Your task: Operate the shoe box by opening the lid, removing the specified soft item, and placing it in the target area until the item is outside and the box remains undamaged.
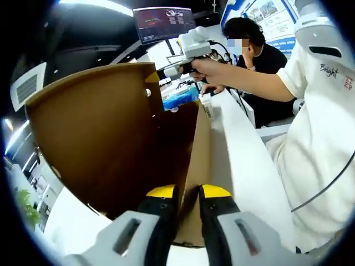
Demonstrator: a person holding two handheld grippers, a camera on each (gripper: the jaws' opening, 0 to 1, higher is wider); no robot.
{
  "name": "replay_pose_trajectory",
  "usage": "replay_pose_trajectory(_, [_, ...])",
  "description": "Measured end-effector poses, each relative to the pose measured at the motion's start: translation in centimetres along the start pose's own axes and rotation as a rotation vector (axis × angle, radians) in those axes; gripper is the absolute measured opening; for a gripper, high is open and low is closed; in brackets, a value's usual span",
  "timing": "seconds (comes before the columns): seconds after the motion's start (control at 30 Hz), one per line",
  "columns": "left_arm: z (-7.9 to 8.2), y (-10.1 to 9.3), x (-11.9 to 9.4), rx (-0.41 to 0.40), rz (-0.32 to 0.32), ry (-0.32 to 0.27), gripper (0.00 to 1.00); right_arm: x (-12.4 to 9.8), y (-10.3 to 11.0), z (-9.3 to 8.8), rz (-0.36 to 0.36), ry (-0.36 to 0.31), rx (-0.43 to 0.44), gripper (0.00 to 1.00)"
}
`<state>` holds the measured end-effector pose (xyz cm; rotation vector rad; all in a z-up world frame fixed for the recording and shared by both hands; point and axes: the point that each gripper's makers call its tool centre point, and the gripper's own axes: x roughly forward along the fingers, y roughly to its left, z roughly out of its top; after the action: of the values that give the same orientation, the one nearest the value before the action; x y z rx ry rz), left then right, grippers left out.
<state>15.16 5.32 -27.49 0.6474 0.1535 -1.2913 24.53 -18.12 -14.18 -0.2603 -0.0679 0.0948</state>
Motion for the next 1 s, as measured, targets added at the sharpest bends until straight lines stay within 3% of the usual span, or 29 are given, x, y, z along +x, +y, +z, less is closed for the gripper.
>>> replay_pose_trajectory(0.2, [-0.2, 0.4, -0.2, -0.051, 0.024, 0.007, 0.18, -0.1, 0.5, 0.1, -0.006, -0.004, 0.009, 0.01])
replay_pose_trajectory(0.37, [-0.2, 0.6, -0.5, -0.074, 0.037, -0.003, 0.28, 0.0, 0.5, 0.0, -0.007, -0.016, 0.018, 0.01])
replay_pose_trajectory(0.4, [0.0, 1.1, -1.0, -0.177, 0.041, -0.035, 0.28, 0.1, 0.5, 0.1, -0.022, -0.023, 0.008, 0.01])
replay_pose_trajectory(0.43, [0.2, 1.3, -1.4, -0.203, 0.031, -0.052, 0.29, 0.0, 0.6, 0.1, -0.025, -0.024, 0.007, 0.01])
replay_pose_trajectory(0.53, [0.1, 2.1, -1.7, -0.224, 0.076, -0.061, 0.29, -0.1, 0.6, 0.0, -0.029, -0.029, 0.011, 0.01])
replay_pose_trajectory(0.6, [0.1, 2.7, -2.0, -0.294, 0.105, -0.087, 0.28, -0.2, 0.6, 0.0, -0.03, -0.039, 0.025, 0.01])
replay_pose_trajectory(0.7, [0.6, 2.3, -1.9, -0.316, 0.109, -0.147, 0.28, -0.2, 0.5, 0.0, -0.036, -0.039, 0.024, 0.01])
replay_pose_trajectory(0.8, [1.1, 2.5, -2.3, -0.408, 0.14, -0.219, 0.32, -0.2, 0.5, 0.0, -0.034, -0.034, 0.022, 0.01])
replay_pose_trajectory(0.93, [1.1, 2.9, -2.6, -0.445, 0.172, -0.25, 0.37, -0.3, 0.6, 0.0, -0.035, -0.034, 0.02, 0.01])
replay_pose_trajectory(1.0, [1.3, 3.1, -2.8, -0.505, 0.184, -0.27, 0.43, -0.4, 0.6, -0.1, -0.035, -0.034, 0.021, 0.01])
